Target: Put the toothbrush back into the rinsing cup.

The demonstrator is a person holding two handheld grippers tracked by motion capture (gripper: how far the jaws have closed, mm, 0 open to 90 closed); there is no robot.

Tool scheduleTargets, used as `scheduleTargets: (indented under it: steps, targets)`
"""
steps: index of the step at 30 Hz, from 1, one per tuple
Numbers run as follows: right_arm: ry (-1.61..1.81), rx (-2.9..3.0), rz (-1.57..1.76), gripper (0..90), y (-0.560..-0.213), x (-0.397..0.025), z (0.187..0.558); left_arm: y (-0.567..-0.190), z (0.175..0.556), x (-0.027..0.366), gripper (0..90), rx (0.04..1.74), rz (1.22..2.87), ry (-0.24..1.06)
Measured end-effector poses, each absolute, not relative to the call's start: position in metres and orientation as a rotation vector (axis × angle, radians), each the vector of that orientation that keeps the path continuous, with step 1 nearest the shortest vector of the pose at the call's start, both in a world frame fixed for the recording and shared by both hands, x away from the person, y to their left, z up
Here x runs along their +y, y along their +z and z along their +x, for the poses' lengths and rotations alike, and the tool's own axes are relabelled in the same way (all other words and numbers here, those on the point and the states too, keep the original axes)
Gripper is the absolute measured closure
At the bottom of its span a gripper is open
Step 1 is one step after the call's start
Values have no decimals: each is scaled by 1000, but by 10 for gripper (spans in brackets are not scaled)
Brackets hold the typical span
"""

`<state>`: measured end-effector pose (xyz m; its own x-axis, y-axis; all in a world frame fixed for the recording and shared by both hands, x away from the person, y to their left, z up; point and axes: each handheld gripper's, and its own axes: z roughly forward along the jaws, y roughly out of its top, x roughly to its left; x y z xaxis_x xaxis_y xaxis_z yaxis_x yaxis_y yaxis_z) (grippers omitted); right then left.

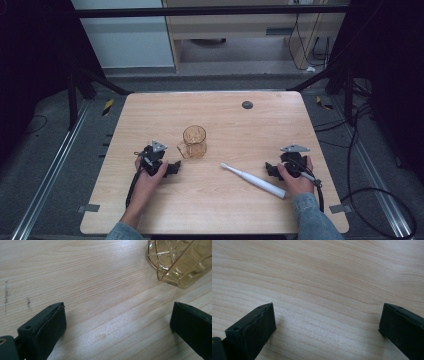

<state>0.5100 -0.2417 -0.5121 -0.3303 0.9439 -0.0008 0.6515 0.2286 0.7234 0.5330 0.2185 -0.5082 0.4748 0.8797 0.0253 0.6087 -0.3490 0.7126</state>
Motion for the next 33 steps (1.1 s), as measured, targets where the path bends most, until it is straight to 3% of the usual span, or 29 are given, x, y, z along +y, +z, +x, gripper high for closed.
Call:
scheduleTargets:
  steps: [6,7,8,18,33]
  targets:
    - [885,2065,1456,18,-512,-242,510,-508,531,219,0,1233,2084,549]
    - [906,2057,1447,97,-511,-244,508,-508,530,218,0,1237,2080,549]
    - [910,2051,1442,118,-511,-245,507,-508,530,218,0,1239,2079,549]
    - [1017,2055,1328,176,-481,-247,489,-508,531,218,0,1239,2081,543]
    - [898,2328,1099,272,-460,-191,473,-508,530,218,0,1245,2077,546]
